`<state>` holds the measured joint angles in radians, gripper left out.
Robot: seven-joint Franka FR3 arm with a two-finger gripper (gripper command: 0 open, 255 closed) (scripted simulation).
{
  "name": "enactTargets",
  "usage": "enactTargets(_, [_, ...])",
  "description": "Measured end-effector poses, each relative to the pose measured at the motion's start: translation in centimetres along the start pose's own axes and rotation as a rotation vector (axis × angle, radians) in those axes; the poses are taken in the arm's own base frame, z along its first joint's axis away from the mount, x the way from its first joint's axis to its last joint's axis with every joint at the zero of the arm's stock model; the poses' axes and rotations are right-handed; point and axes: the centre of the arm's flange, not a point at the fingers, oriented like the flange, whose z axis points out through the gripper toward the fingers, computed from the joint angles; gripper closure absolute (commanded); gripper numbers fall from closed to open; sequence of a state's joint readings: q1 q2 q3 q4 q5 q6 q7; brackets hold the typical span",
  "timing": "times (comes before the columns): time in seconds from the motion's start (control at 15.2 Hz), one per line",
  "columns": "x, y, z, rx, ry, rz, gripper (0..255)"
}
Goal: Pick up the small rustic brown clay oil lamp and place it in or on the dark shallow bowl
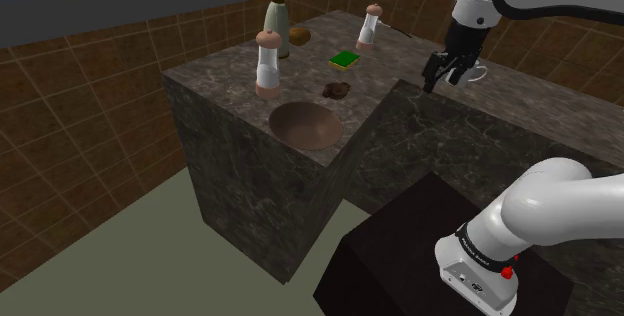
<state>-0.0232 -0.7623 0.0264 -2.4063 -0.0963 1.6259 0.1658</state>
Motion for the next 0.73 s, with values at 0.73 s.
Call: enactTargets(0.73, [9.2, -6.4, 2.7, 0.042, -0.039, 0.310, 0])
